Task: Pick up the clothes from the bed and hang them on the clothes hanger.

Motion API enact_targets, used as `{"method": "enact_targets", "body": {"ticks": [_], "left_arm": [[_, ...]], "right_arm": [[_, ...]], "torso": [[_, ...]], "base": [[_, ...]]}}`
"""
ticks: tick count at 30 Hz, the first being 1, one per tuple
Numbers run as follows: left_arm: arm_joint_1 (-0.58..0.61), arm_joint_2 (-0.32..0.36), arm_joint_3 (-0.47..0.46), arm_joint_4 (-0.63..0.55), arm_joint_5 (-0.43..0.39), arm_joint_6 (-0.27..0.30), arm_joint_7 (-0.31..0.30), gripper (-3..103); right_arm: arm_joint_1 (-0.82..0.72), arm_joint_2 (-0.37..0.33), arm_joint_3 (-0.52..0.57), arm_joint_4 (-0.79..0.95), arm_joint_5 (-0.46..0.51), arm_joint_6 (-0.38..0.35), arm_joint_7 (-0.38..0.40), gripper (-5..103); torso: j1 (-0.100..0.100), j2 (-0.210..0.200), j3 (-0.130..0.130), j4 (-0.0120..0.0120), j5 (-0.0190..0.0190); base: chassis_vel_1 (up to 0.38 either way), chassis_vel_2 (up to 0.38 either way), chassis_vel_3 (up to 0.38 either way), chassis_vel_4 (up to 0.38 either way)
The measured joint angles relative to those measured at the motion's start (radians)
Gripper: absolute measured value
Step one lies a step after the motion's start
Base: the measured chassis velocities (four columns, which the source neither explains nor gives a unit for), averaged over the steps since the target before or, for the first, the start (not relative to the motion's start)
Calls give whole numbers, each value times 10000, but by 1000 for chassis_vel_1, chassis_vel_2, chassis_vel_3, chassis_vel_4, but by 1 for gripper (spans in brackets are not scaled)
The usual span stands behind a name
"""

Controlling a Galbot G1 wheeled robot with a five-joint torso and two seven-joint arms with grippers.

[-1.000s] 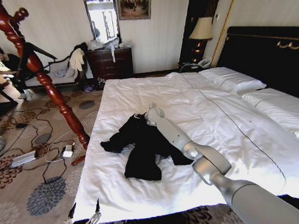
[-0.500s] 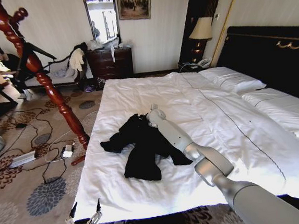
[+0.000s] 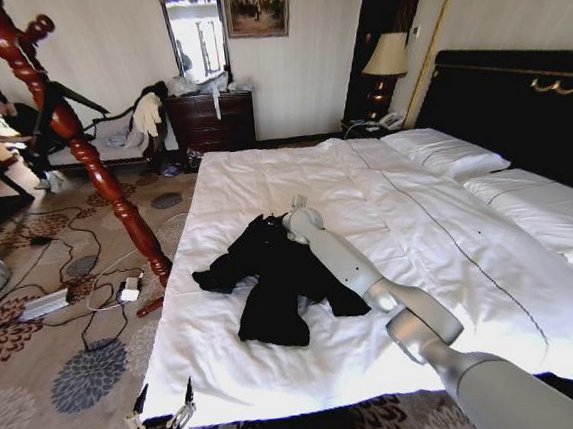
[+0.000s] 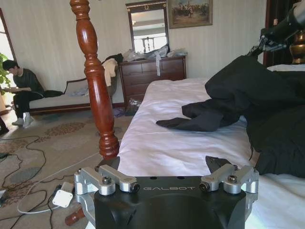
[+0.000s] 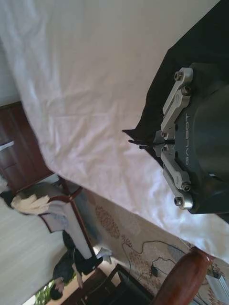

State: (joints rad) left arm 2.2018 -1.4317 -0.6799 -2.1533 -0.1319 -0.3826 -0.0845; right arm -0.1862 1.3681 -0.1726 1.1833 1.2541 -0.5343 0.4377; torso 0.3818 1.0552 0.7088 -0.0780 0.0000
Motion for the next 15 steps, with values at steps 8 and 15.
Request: {"method": "enact_targets", "body": {"ticks": [8, 15], "left_arm": [[143, 49, -27, -409, -6, -28, 13, 100], [244, 164, -92, -694, -17, -27, 37, 100]], "right_arm": [[-168, -1335, -138, 2979, 296, -134, 722, 0], [-405, -2916, 111, 4811, 455, -259, 907, 0]], "torso": [[-2, 0, 0, 2, 1], [-1, 0, -1, -1, 1]], "base": [[0, 0, 0, 0], [0, 0, 0, 0]]}}
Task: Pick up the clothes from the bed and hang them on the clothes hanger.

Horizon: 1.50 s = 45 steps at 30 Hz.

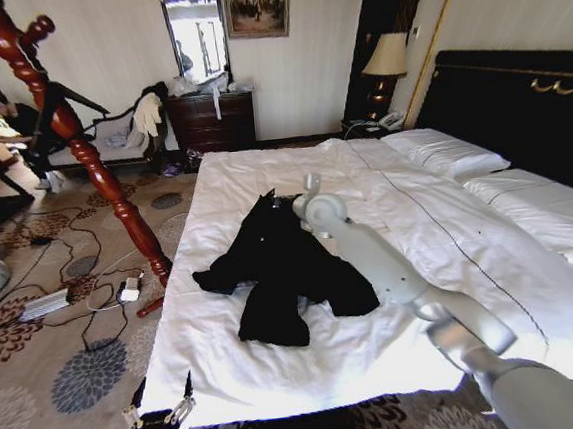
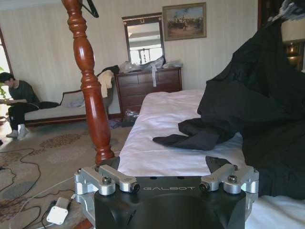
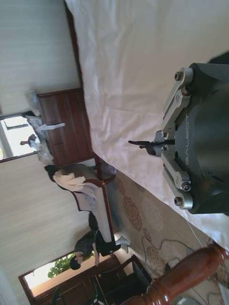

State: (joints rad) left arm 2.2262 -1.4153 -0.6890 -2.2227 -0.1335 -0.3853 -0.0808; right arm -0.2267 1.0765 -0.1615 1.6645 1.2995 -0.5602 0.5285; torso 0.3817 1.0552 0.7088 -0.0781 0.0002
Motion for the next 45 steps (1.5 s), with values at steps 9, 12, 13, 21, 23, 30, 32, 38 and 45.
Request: {"method": "enact_targets", "body": {"ticks": [9, 12, 13, 21, 23, 30, 32, 38, 45], "left_arm": [[-257, 21, 42, -623, 93, 396, 29, 100], [-474, 67, -140, -1154, -184, 838, 61, 100], [-474, 67, -140, -1154, -184, 838, 61, 100], [-1328, 333, -519, -2044, -739, 1951, -23, 100], [-1441, 414, -476, -2110, -739, 2063, -83, 100], [-1612, 575, -290, -2279, -619, 2291, -231, 100], [-1624, 645, -315, -2374, -664, 2338, -267, 100], [-1535, 930, -540, -2727, -1002, 2486, -318, 100], [-1780, 2027, -1214, -2802, -2153, 3380, -950, 100]], "right_arm": [[-525, -1792, 1065, 1856, 543, -25, 12, 0], [-751, -2251, 1669, 2430, 775, 65, -141, 0], [-751, -2251, 1669, 2430, 775, 65, -141, 0], [-2422, -4251, 3691, 4691, 769, 332, -1108, 0], [-2954, -4745, 4341, 5230, 754, 396, -1260, 0], [-4247, -5471, 5732, 6482, 711, 488, -1179, 0], [-4393, -5542, 5845, 6613, 621, 490, -1153, 0], [-4480, -5522, 5761, 6661, 466, 496, -1069, 0], [-4485, -5501, 5629, 6580, 371, 497, -1036, 0]], "torso": [[0, 1, 0, 2, -1], [1, 0, 1, 4, 2], [1, 0, 1, 4, 2], [2, 0, 0, -1, 1], [1, 0, -1, -3, 0], [1, 1, 0, 4, -2], [1, 0, 0, 2, -2], [1, 1, 1, 4, -2], [1, 0, 1, 3, -4]], "base": [[0, 0, 0, 0], [0, 0, 0, 0], [0, 0, 0, 0], [0, 0, 0, 0], [0, 0, 0, 0], [0, 0, 0, 0], [0, 0, 0, 0], [0, 0, 0, 0], [0, 0, 0, 0]]}}
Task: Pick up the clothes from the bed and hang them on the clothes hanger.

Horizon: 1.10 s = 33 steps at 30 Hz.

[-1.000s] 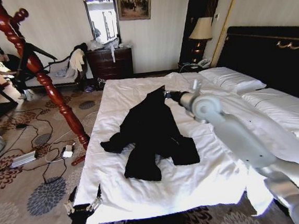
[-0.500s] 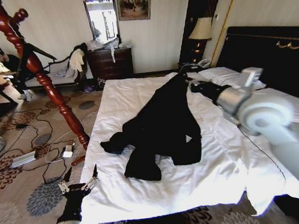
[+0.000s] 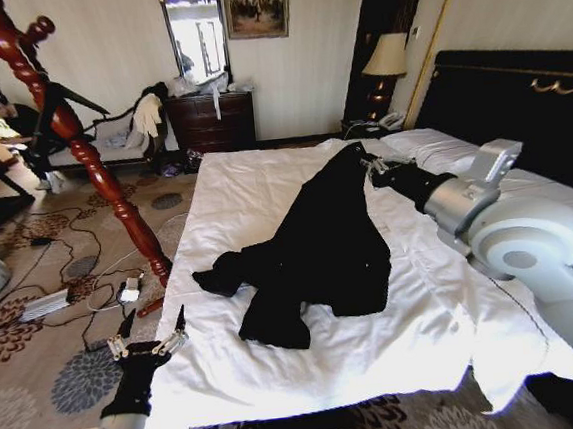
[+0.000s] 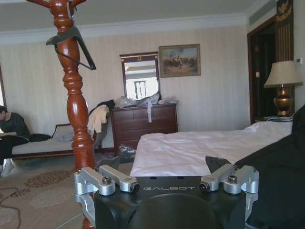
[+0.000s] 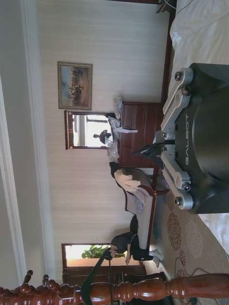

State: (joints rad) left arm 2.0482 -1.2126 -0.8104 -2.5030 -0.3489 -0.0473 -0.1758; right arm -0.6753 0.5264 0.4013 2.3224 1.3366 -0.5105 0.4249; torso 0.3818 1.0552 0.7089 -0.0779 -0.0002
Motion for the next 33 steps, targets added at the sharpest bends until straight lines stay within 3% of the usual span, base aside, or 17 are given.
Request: {"method": "enact_targets", "body": {"ticks": [2, 5, 7, 9, 10, 11, 13, 15, 18, 33], "left_arm": [[-70, 162, -128, 0, -212, 115, -87, 100], [-591, 1174, -1150, 0, -2235, 1018, -850, 100], [-662, 1337, -1425, 0, -2652, 1185, -983, 100], [-1031, 2254, -2866, 3, -4368, 1768, -1500, 100], [-1158, 2611, -3296, 3, -4875, 1880, -1611, 100], [-1158, 2611, -3296, 3, -4875, 1880, -1611, 100], [-1436, 3757, -4479, 3, -6003, 2067, -1910, 100], [-1464, 3997, -4657, 5, -6244, 2122, -1957, 100], [-1805, 4982, -5254, 7, -7257, 2368, -2166, 100], [-3940, 6427, -5107, 13, -8790, 2765, -2744, 100]], "right_arm": [[-2, -13, 10, 1, 2, 4, 2, 0], [24, -74, 44, 52, 43, 22, 12, 0], [41, -75, 42, 56, 45, 22, 12, 0], [48, -64, 36, 72, 47, 27, 1, 0], [32, -57, 42, 79, 47, 28, 0, 0], [32, -57, 42, 79, 47, 28, 0, 0], [8, 8, 51, 99, 46, 28, 0, 0], [9, 27, 49, 105, 45, 28, 1, 0], [-82, 57, 75, 193, 41, 28, 21, 0], [-233, 35, 228, 276, 53, 29, 216, 0]], "torso": [[0, 0, 0, -1, 0], [0, 0, 0, -3, -4], [1, 0, 0, -3, -3], [0, -1, 0, 4, -2], [0, -1, 0, 3, -4], [0, -1, 0, 3, -4], [2, -2, 1, -6, 3], [2, -1, 1, -5, 3], [2, -1, 1, 0, 1], [2, -2, 1, 0, 1]], "base": [[0, 0, 0, 0], [0, 0, 0, 0], [0, 0, 0, 0], [0, 0, 0, 0], [0, 0, 0, 0], [0, 0, 0, 0], [0, 0, 0, 0], [0, 0, 0, 0], [0, 0, 0, 0], [0, 0, 0, 0]]}}
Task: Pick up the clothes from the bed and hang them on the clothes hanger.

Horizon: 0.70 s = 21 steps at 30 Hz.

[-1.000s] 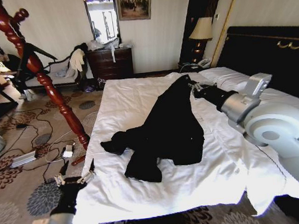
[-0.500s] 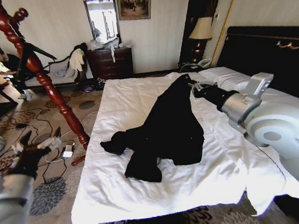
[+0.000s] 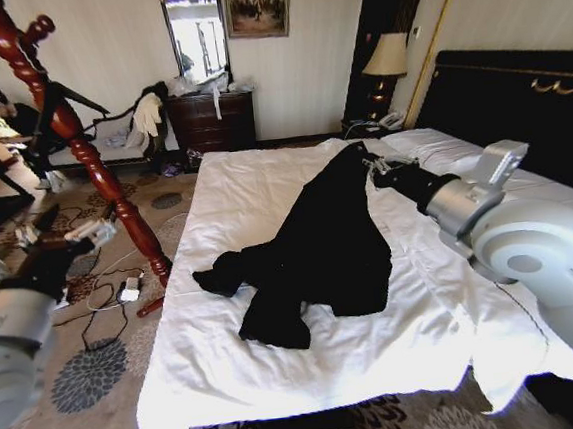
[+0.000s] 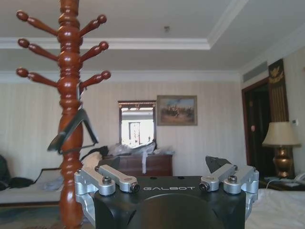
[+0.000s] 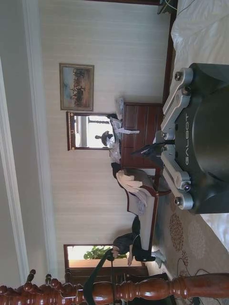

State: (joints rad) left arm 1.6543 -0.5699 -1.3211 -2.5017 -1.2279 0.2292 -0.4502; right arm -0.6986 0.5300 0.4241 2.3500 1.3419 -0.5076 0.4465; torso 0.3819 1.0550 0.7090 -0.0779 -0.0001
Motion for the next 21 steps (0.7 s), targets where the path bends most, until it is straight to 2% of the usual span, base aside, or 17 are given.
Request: {"method": "enact_targets", "body": {"ticks": [4, 8, 10, 18, 21], "left_arm": [[-833, 452, 337, 42, -587, 75, -266, 103], [-1949, 947, 1076, 634, -973, 201, -552, 99], [-2167, 1041, 1227, 757, -1052, 222, -589, 99], [-4588, 1758, 3045, 1833, -1583, 419, -755, 99], [-4958, 1916, 3217, 2083, -1739, 462, -758, 99]], "right_arm": [[-23, -54, 6, -27, 45, 7, 58, 0], [-302, -91, 151, 1, 66, 13, 128, 0], [-360, -99, 179, 13, 64, 13, 137, 0], [-459, -147, 280, 34, 81, 13, 219, 0], [-445, -150, 283, 22, 87, 12, 224, 0]], "torso": [[0, 0, 0, -1, 1], [0, 0, 0, -1, -2], [0, 0, 0, -1, -1], [-1, 0, 0, -2, 0], [-1, 0, -1, -1, 1]], "base": [[0, 0, 0, 0], [0, 0, 0, 0], [0, 0, 0, 0], [0, 0, 0, 0], [0, 0, 0, 0]]}}
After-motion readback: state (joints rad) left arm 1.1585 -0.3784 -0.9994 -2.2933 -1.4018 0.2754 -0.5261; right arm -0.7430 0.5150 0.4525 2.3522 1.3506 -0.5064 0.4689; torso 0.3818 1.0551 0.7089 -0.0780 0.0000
